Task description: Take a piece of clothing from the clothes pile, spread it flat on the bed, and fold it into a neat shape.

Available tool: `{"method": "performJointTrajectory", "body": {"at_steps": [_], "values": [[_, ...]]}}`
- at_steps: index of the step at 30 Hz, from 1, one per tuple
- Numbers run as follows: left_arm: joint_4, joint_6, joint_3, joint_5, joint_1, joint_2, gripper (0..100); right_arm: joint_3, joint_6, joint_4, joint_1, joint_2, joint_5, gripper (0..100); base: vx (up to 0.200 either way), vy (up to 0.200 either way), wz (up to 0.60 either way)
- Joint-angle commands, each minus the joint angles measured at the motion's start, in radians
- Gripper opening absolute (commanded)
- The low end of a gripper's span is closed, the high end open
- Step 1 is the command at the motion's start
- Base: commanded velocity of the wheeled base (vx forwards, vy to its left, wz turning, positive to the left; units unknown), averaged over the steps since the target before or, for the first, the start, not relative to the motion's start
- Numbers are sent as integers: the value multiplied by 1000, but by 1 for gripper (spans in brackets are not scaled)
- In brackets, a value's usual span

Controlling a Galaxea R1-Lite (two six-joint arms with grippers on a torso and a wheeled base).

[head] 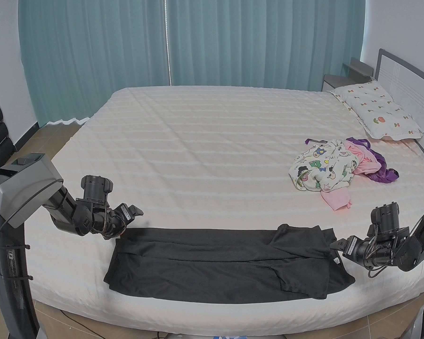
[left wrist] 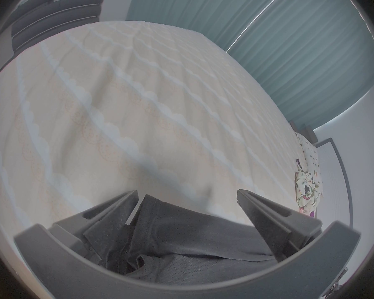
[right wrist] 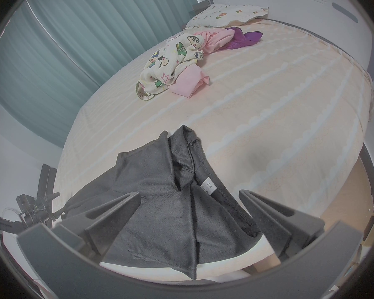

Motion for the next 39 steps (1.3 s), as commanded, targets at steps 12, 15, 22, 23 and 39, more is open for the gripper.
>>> {"method": "performJointTrajectory", "body": {"at_steps": [12,15,22,23,39], "values": [[-3,-3,-8,18,12,33,0,1,-1,-4,1,13,0,100,0,0,0],[-7,-5,-6,41,26,30,0,1,0,-4,1,15,0,100,0,0,0],[-11,-71,-2,61,46,26,0,2,-1,-4,2,13,0,100,0,0,0],[-11,-72,-2,61,46,28,0,2,-1,-4,2,15,0,100,0,0,0],[-11,-76,-38,63,49,49,0,1,-1,-4,4,13,0,100,0,0,0]]}}
